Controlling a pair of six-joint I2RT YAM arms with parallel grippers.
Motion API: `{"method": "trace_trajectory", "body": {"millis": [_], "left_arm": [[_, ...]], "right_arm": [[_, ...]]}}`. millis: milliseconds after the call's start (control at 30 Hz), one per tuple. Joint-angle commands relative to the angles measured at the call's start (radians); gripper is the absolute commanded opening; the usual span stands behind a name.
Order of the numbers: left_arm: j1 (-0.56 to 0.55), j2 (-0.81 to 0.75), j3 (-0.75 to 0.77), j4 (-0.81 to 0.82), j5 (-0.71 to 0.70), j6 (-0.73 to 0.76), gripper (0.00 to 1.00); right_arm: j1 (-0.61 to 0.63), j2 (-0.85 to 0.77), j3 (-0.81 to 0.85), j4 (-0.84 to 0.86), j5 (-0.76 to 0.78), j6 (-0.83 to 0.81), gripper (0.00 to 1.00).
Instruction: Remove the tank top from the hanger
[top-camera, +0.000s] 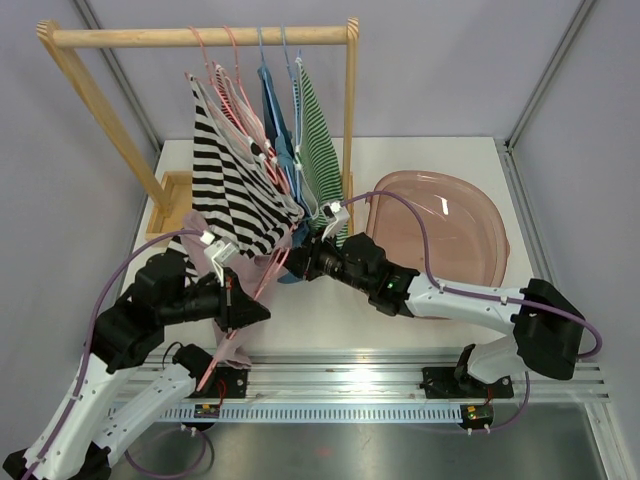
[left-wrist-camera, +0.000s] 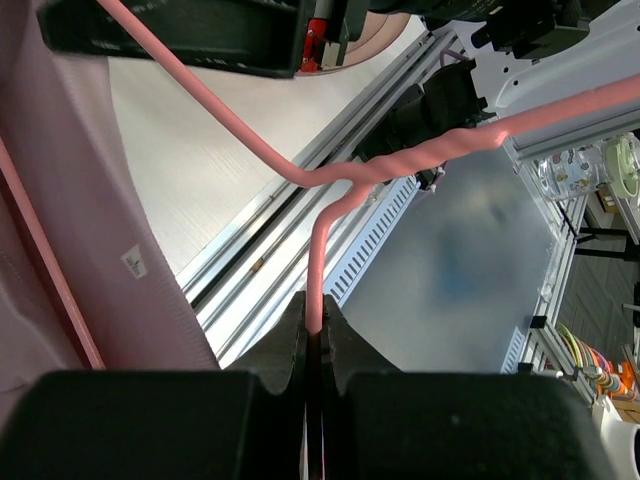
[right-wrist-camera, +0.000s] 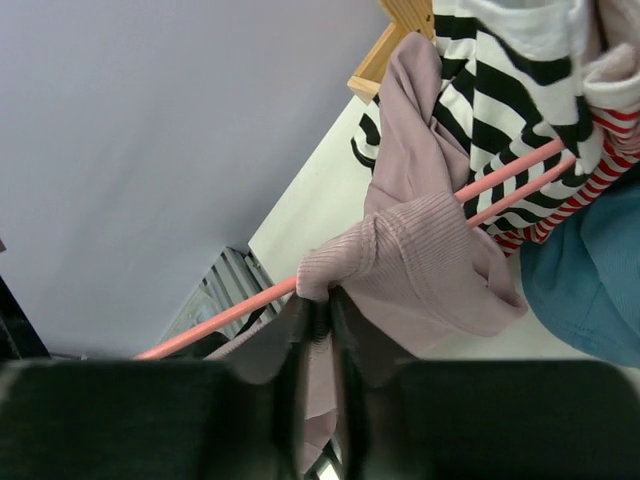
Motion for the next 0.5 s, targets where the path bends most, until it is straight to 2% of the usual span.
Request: {"method": "trace_trajectory", "body": {"millis": [0, 33, 67, 167, 367, 467], "left_arm": [[-0.007, -0.018, 0.025, 0.002, 0.023, 0.013, 0.00], [-0.007, -0.016, 0.028, -0.012, 0.011, 0.016, 0.00], [-0.007, -0.015, 0.038, -0.036, -0.009, 0.028, 0.00], [-0.007, -0.019, 0.053, -0.073, -0.037, 0.062, 0.00], [-0.007, -0.065, 0.045, -0.095, 0.054, 0.122, 0.00], [-0.007, -0.091, 0.041, -0.076, 0.087, 0.124, 0.00]], "right_arm": [[0.007, 0.002, 0.045, -0.011, 0.082, -0.045, 0.15], [0.007, -0.001, 0.045, -0.025, 0.093, -0.051, 0.02], [0.007, -0.010, 0.042, -0.045, 0.117, -0.061, 0.00], [0.007, -0.044, 0.036, -0.094, 0.213, -0.082, 0.00], [0.005, -0.097, 0.073, -0.304, 0.491, -0.140, 0.00], [-0.001, -0.097, 0.122, -0.421, 0.556, -0.147, 0.00]]}}
